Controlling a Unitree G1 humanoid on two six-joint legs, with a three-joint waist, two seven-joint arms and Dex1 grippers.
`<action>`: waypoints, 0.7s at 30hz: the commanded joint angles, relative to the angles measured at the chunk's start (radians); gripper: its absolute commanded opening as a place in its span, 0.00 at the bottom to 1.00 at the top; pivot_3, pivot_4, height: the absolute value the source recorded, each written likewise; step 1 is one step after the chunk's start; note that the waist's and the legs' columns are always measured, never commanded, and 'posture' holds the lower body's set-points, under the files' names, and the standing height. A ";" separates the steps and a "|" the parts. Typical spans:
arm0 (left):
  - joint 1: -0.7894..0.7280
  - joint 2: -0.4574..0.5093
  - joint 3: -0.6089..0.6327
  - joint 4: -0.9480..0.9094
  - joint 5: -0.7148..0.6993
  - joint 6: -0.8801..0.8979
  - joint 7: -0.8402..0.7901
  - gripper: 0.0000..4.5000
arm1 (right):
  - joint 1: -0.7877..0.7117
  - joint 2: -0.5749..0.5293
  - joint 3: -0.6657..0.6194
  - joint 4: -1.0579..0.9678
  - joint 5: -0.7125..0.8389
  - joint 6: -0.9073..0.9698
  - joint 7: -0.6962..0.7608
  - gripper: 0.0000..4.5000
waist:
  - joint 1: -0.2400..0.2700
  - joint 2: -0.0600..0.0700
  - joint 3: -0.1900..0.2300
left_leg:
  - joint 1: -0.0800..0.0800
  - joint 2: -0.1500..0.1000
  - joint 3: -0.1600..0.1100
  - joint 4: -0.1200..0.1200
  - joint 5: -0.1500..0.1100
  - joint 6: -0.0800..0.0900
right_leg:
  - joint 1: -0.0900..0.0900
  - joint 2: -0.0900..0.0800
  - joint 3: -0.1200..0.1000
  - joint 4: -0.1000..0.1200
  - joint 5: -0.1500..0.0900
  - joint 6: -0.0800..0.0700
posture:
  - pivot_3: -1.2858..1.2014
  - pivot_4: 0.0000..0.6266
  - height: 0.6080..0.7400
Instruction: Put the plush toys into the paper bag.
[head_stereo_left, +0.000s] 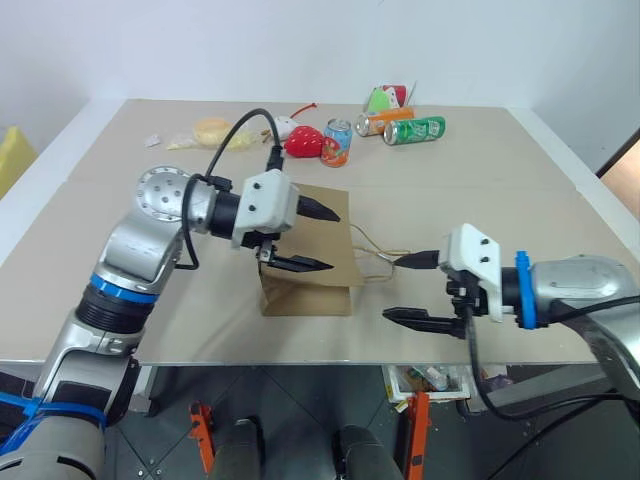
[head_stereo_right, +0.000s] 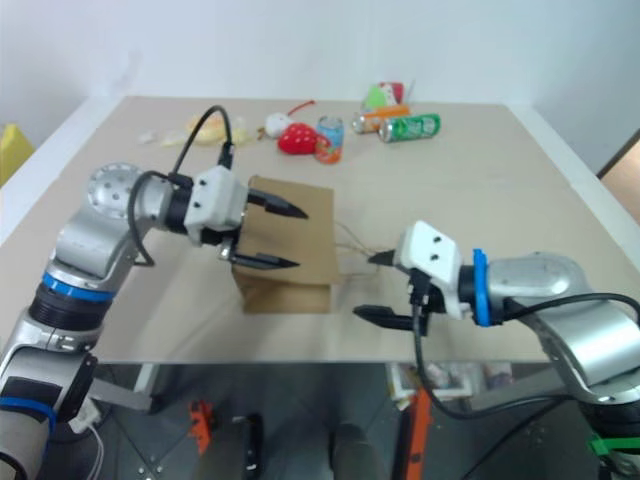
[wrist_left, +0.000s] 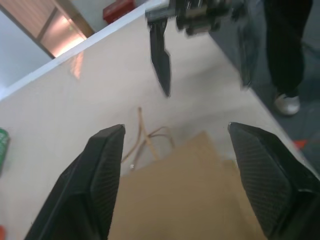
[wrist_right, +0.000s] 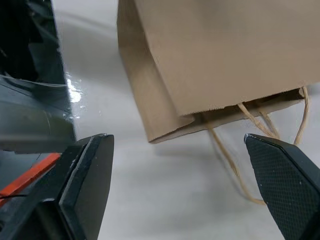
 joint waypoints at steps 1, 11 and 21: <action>0.013 0.030 0.045 -0.006 -0.030 -0.037 -0.031 0.75 | -0.076 0.041 0.083 0.048 -0.121 -0.064 -0.043 1.00 | -0.002 0.000 0.000 | 0.000 0.000 0.000 0.000 0.000 0.000 | 0.000 0.000 0.000 0.000 0.000 0.000 | 0.52 0.24 1.00; 0.078 0.082 0.079 0.000 -0.028 -0.096 -0.029 0.75 | -0.167 0.152 0.229 0.168 -0.330 -0.177 -0.055 1.00 | -0.001 0.000 0.000 | -0.001 0.000 0.000 0.000 0.001 0.000 | 0.000 0.000 0.000 0.000 0.000 0.000 | 0.52 0.24 1.00; 0.107 0.091 0.091 -0.008 -0.022 -0.095 0.028 0.76 | -0.197 0.218 0.241 0.224 -0.394 -0.229 -0.039 0.39 | 0.002 0.000 0.000 | 0.000 0.000 0.000 0.000 0.001 0.000 | -0.001 0.000 0.000 0.000 0.001 -0.001 | 0.52 0.24 1.00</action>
